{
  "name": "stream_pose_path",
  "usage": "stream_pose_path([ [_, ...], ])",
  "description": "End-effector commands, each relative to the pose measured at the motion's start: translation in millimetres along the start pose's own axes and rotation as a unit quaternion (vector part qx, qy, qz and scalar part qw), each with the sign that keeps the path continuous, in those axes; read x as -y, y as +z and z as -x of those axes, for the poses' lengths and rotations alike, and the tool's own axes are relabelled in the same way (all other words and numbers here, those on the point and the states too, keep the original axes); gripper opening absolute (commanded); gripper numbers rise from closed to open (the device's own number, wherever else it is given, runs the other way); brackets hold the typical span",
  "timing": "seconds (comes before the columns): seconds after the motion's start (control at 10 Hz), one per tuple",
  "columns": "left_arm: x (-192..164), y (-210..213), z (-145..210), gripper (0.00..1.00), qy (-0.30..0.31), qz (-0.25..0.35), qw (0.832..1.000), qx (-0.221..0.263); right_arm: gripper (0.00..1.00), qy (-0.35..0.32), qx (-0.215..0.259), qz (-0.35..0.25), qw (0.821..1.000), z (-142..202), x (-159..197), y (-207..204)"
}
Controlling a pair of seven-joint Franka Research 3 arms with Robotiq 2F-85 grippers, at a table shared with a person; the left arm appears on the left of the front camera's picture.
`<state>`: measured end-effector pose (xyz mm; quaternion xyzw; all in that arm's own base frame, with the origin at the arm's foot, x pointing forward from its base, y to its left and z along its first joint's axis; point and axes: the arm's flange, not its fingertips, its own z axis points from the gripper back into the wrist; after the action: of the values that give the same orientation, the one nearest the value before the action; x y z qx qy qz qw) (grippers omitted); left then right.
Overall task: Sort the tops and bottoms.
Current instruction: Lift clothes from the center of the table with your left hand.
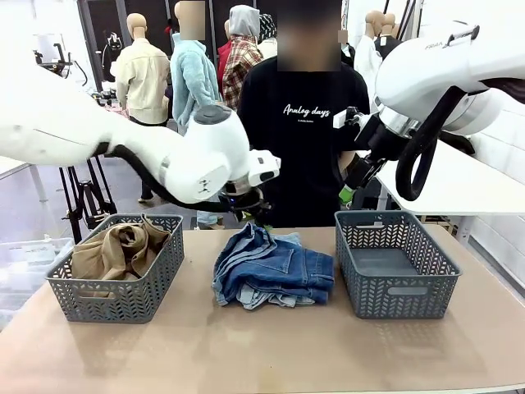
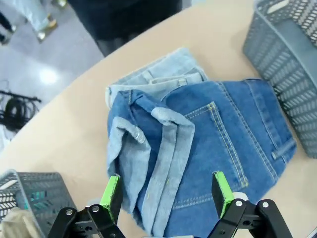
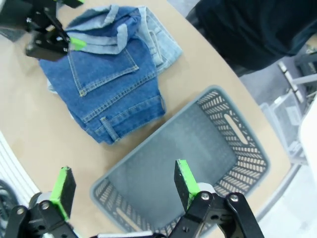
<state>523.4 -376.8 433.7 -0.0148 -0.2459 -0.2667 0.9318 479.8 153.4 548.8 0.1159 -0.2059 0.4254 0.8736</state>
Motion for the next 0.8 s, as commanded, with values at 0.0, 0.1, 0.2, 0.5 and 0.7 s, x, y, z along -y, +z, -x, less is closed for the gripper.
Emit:
stream_pose_path([
  [0.0, 15.2, -16.6, -31.9, 0.93, 0.029, -0.013, 0.999, -0.032, 1.0, 0.0, -0.001, 0.001, 1.0, 1.3, -0.2, 0.2],
  [0.1, 17.1, -26.6, -36.8, 0.93, 0.037, -0.021, 0.998, -0.044, 1.0, 0.0, -0.001, 0.001, 1.0, 1.3, -0.2, 0.2],
  [0.2, 17.6, -35.0, -40.0, 0.93, 0.042, -0.026, 0.998, -0.05, 1.0, 0.0, -0.001, 0.001, 1.0, 1.3, -0.2, 0.2],
  [0.5, 27.3, -46.6, -39.8, 0.93, 0.053, -0.024, 0.997, -0.057, 1.0, 0.0, -0.001, 0.001, 1.0, 1.3, -0.2, 0.2],
  [0.7, 27.3, -56.6, -41.1, 0.93, 0.077, -0.029, 0.996, -0.046, 1.0, 0.0, -0.001, 0.001, 1.0, 1.3, -0.2, 0.2],
])
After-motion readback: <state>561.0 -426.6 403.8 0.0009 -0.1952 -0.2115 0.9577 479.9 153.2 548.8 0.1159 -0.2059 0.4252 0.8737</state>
